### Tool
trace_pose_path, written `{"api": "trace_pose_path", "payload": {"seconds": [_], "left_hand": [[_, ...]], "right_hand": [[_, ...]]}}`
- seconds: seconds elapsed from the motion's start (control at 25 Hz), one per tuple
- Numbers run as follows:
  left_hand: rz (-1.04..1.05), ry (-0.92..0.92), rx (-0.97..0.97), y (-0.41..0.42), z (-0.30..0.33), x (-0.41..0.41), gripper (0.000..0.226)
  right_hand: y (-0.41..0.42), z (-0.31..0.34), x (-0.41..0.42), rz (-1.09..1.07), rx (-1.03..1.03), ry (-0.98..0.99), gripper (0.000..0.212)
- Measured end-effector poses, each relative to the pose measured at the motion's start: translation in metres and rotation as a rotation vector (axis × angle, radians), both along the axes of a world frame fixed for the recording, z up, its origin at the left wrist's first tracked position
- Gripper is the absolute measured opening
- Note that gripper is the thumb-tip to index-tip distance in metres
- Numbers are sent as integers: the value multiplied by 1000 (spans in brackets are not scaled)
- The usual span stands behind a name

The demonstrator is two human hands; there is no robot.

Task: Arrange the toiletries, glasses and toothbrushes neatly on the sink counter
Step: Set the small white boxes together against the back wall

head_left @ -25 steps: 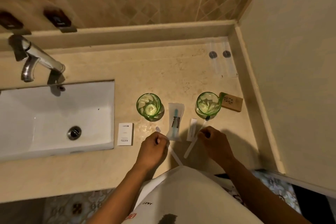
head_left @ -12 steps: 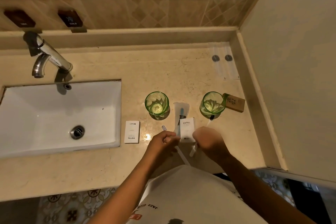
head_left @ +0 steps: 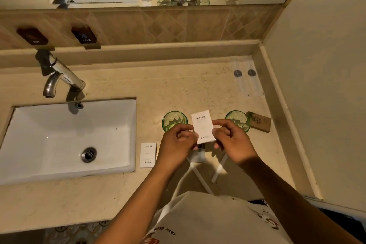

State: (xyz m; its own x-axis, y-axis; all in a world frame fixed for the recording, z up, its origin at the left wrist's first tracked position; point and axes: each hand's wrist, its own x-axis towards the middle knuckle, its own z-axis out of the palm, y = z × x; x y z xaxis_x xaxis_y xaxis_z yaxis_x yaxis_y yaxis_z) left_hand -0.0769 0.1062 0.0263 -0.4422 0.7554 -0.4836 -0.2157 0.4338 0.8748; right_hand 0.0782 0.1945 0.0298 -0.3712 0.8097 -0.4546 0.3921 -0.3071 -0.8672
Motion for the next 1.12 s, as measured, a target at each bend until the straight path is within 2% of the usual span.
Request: {"api": "trace_pose_path", "payload": {"seconds": [0.16, 0.24, 0.28, 0.36, 0.4, 0.52, 0.6, 0.68, 0.72, 0.84, 0.96, 1.12], "left_hand": [[-1, 252, -25, 35, 0, -5, 15], [33, 173, -18, 57, 2, -4, 14], [58, 103, -23, 68, 3, -5, 14], [56, -26, -21, 91, 5, -9, 16], [27, -67, -11, 103, 5, -10, 20], [-56, -54, -48, 145, -3, -16, 20], [-10, -185, -58, 176, -5, -19, 21], [59, -351, -56, 203, -6, -20, 21], [82, -373, -66, 216, -10, -19, 20], [133, -275, -117, 258, -28, -18, 22], [87, -95, -132, 292, -50, -19, 37], [-35, 235, -111, 324, -78, -24, 22]], "right_hand": [[31, 3, -12, 55, -23, 66, 21], [46, 3, -20, 95, -12, 36, 18], [54, 3, -24, 118, 61, -4, 15], [75, -1, -29, 209, 418, -143, 9], [87, -5, -30, 253, 543, -174, 13], [127, -12, -27, 166, 353, -31, 13], [155, -21, -25, 81, 272, -12, 12], [179, -30, -23, 48, 140, 19, 22], [190, -35, -23, 29, 85, 47, 25], [218, -51, -24, -113, -43, 151, 28], [246, -68, -28, -219, -99, 118, 30], [283, -94, -37, -304, -99, 93, 32]]}}
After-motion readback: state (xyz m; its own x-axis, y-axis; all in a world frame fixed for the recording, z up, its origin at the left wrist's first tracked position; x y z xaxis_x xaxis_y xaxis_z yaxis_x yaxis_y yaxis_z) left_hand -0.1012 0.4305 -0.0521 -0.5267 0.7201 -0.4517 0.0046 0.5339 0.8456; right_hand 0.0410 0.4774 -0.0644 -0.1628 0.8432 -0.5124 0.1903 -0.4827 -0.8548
